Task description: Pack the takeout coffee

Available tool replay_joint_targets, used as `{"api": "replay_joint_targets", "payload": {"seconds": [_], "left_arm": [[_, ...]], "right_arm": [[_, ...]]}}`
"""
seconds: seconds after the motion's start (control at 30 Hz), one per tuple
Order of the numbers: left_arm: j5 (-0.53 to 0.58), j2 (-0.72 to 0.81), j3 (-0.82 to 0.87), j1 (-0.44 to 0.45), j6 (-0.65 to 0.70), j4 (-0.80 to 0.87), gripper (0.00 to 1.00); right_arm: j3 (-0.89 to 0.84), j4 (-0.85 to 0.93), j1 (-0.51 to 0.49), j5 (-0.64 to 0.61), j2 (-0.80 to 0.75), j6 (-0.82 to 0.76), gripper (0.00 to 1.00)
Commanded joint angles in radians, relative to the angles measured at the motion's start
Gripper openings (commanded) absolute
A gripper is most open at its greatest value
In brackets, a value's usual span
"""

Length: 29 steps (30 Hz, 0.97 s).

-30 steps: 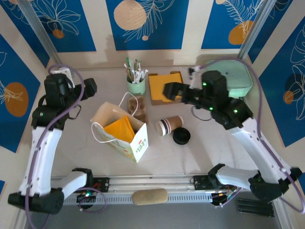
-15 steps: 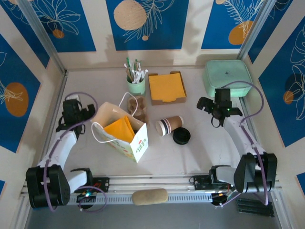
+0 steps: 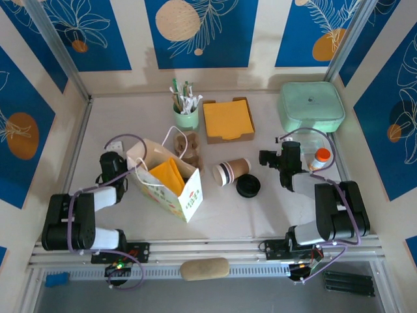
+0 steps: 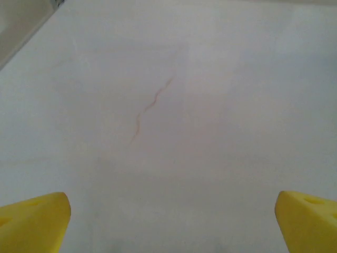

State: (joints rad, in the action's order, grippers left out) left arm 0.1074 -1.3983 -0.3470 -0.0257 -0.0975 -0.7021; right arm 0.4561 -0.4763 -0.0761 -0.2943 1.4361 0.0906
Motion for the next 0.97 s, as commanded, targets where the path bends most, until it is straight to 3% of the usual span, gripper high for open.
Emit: {"api": "replay_joint_targets", "payload": {"seconds": [0.0, 0.03, 0.07, 0.13, 0.17, 0.23, 0.3, 0.47, 0.93], "left_arm": [[-0.068, -0.059, 0.007, 0.01, 0.041, -0.212, 0.99], [-0.065, -0.051, 0.001, 0.016, 0.047, -0.175, 1.0], [-0.077, -0.06, 0.002, 0.016, 0.049, -0.196, 0.99], [-0.132, -0.075, -0.009, 0.018, 0.074, -0.19, 0.99], [-0.161, -0.099, -0.008, 0.021, 0.087, -0.214, 0.99], [-0.183, -0.193, 0.01, 0.026, 0.093, -0.362, 0.99], [-0.149, -0.148, -0.025, 0.042, 0.111, -0.209, 1.0], [-0.116, -0.166, -0.029, 0.063, 0.125, -0.232, 0.99], [-0.115, -0.169, -0.031, 0.064, 0.126, -0.233, 0.99]], "right_arm": [[-0.043, -0.344, 0.026, 0.096, 0.067, -0.006, 0.99], [-0.049, -0.324, 0.058, 0.152, 0.068, 0.011, 0.99], [-0.081, -0.454, 0.073, 0.171, 0.109, 0.028, 0.99], [-0.042, -0.308, 0.094, 0.221, 0.076, 0.033, 0.99], [-0.048, -0.372, 0.091, 0.229, 0.1, 0.032, 0.99], [-0.04, -0.319, 0.092, 0.228, 0.085, 0.028, 0.99], [-0.045, -0.346, 0.092, 0.23, 0.092, 0.027, 0.99], [-0.047, -0.347, 0.064, 0.16, 0.087, 0.014, 0.99], [-0.045, -0.338, 0.068, 0.172, 0.086, 0.015, 0.99]]}}
